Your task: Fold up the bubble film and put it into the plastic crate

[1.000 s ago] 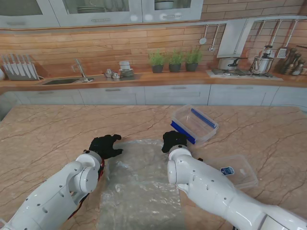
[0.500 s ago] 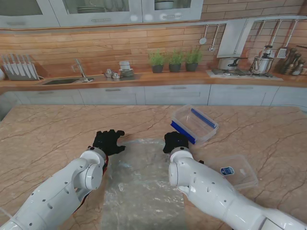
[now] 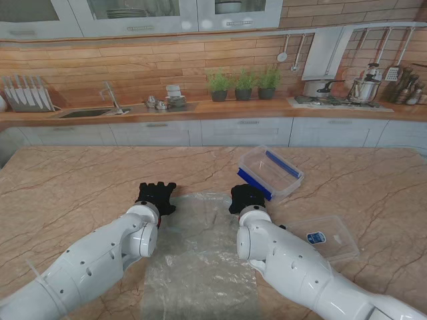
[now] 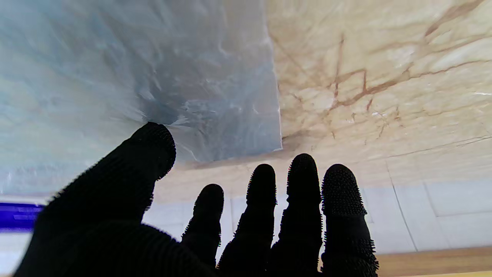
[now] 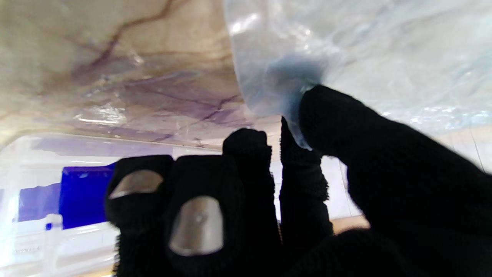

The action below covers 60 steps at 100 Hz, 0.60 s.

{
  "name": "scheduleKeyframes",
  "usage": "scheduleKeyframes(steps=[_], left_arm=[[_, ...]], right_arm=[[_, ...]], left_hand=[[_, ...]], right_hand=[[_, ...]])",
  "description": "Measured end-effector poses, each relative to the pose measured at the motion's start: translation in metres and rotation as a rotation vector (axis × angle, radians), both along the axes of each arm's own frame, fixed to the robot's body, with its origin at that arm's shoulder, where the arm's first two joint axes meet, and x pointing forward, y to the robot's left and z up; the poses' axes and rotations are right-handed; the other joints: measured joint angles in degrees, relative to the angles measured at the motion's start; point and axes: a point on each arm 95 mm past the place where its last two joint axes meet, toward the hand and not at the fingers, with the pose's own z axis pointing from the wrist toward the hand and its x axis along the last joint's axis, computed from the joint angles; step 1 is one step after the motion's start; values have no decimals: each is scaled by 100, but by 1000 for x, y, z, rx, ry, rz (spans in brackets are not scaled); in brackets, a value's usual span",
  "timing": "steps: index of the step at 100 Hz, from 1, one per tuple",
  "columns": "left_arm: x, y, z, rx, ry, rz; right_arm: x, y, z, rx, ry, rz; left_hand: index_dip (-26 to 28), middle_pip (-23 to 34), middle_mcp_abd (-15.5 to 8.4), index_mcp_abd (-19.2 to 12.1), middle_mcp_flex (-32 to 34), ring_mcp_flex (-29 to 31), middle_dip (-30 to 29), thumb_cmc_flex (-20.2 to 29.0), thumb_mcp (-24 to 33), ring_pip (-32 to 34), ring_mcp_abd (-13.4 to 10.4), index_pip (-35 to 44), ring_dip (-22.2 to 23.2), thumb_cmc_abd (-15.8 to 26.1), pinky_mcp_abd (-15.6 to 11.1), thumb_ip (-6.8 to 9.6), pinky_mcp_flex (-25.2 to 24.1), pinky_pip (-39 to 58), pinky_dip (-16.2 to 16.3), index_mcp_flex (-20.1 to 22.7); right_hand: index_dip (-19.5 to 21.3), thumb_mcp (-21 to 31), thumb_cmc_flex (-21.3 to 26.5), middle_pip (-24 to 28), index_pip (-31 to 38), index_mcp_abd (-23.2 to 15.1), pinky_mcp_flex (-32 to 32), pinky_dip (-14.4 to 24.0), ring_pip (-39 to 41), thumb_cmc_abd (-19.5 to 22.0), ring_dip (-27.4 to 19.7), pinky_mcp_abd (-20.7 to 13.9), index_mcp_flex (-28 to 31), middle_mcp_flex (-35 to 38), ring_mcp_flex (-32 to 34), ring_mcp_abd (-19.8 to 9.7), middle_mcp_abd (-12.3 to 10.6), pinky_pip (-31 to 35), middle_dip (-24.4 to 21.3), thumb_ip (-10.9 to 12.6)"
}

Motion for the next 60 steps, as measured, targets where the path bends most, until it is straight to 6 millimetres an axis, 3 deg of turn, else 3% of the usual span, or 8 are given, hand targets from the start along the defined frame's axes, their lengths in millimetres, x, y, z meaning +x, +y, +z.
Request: scheduleKeyframes(steps=[8, 20, 32, 45, 49, 52, 56, 60], left_arm=[[-1, -3, -3, 49, 52, -23], [1, -3, -1, 31, 92, -25], [0, -4, -1, 18, 102, -43], [0, -8, -1, 35, 96, -60], [1, -9, -1, 30, 95, -58], [1, -9, 0, 24, 92, -56], [1, -9, 0, 12, 84, -52], [1, -8, -1, -11, 77, -44]], right_arm=[[0, 0, 0, 3, 2, -1], [0, 0, 0, 7, 3, -1], [1, 0, 0, 14, 6, 0], [1, -1, 0, 18, 6, 5], [1, -2, 0, 21, 6, 6], [1, -2, 0, 24, 6, 6], [0, -3, -1, 28, 4, 5], [0, -4, -1, 34, 3, 5]], left_hand=[[-2, 151, 0, 1, -65, -66, 57, -92, 296, 15, 0, -1, 0, 27, -8, 88, -2, 2, -1, 22], [-23, 173, 0, 77, -236, -232, 183, -68, 463, -9, 0, 98, 1, 18, -10, 92, -77, -3, -21, 519], [-8, 173, 0, 386, -237, -233, 249, 3, 625, -11, 0, 91, 1, 16, -10, 95, -113, -26, -70, 707], [1294, 173, 0, 643, -237, -235, 267, 53, 859, -93, 0, 84, -63, -173, -11, 92, -126, -31, -77, 696], [1888, 173, 0, 644, -235, -235, 268, 171, 915, -156, 0, 126, -140, -279, -12, -65, -126, -31, -77, 684], [2236, 173, 0, 644, -230, -235, 268, 248, 920, -223, 0, 479, -207, -351, -14, -130, -126, -31, -77, 643], [2802, 174, -1, 585, -191, -235, 249, 379, 871, -295, 0, 2313, -288, -492, -16, -143, -126, -33, -77, 604], [3056, 174, -2, 266, -79, -212, 185, 435, 919, -316, 0, 3378, -375, -536, -17, -144, -107, -51, -79, 880]], right_hand=[[10, 0, 0, 0, 1, 1, 0, 0, 0, 0, 0, 0, 0, 0, 0, 0, -1, 0, 0, 1], [19, 11, 0, 0, 9, 25, 1, 0, 0, 0, 0, 0, -1, 0, 0, 0, -1, 0, 0, 12], [31, 18, 8, 0, 28, 63, 1, 0, 0, 0, 0, 0, -2, 0, 0, 0, -1, 0, 0, 30], [32, 18, 10, 0, 32, 75, 1, 0, 1, 0, 0, 0, -2, 0, 0, 0, -1, 0, -1, 33], [32, 13, 10, 0, 32, 75, 1, 0, 1, 0, 0, 0, -2, 0, 0, 0, -1, 0, -1, 31], [32, 3, 10, 0, 32, 71, 1, 0, 1, 0, 0, 0, -2, 0, 0, 0, -1, 0, -1, 28], [32, -6, 10, 0, 30, 68, -4, 0, 1, 0, 0, 0, -6, 0, 0, 0, -1, 0, -1, 26], [32, -16, 10, 0, 26, 68, -36, 0, 1, 0, -2, 0, -11, 0, 0, 0, -1, 0, -1, 25]])
